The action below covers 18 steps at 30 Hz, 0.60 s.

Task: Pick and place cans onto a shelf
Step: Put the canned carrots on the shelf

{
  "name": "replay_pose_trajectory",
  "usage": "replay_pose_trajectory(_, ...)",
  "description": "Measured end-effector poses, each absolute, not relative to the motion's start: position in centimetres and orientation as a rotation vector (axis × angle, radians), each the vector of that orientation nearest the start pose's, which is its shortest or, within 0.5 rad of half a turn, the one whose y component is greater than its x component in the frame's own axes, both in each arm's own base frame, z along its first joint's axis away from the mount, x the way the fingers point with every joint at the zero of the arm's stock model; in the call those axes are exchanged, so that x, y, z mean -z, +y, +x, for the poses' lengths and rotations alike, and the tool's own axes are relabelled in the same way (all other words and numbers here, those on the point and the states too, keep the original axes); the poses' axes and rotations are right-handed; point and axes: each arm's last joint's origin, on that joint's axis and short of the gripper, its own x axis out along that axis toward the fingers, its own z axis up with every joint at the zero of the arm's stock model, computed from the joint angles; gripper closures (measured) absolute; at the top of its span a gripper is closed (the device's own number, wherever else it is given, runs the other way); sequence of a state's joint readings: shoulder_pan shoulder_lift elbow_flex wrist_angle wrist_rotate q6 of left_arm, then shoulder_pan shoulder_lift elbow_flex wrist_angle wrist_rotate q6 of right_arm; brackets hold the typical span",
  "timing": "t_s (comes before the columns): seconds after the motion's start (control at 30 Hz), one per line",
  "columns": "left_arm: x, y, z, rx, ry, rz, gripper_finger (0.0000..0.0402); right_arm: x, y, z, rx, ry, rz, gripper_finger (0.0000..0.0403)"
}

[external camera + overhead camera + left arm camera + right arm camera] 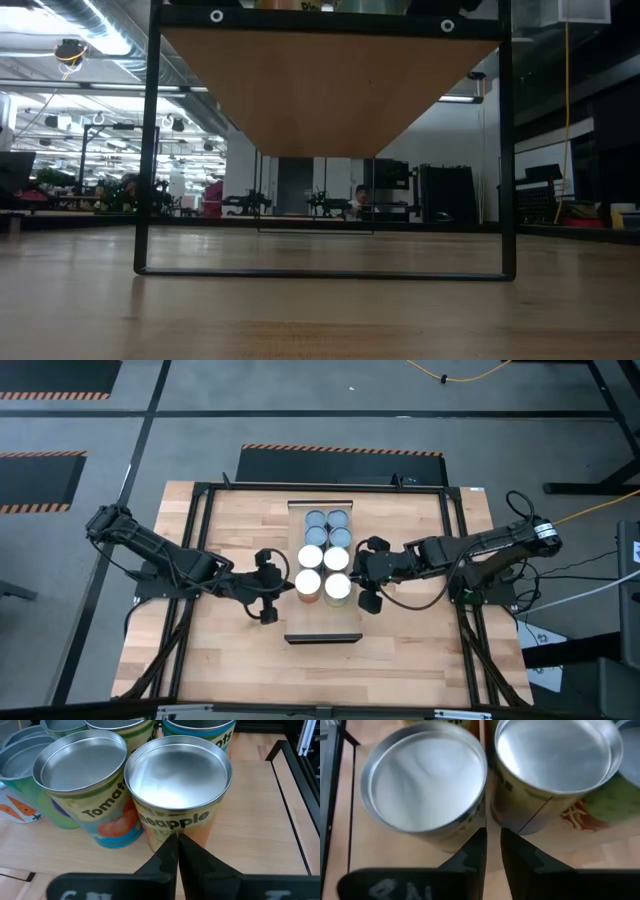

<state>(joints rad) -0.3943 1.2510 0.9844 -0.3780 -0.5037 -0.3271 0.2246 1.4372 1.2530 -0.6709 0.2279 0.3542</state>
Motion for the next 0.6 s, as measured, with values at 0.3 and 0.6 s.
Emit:
replay_pose_trajectory(0.3,-29.34,-8.90,25.00,-0.188,0.534,-0.029,0.0399,-30.98,6.07,29.69,0.146,0.772,0.126,0.0342)
replay_pose_trajectory(0.6,-29.52,-9.13,25.32,-0.140,0.511,0.002,0.0399,-30.95,6.06,29.66,0.144,0.778,0.118,0.0342)
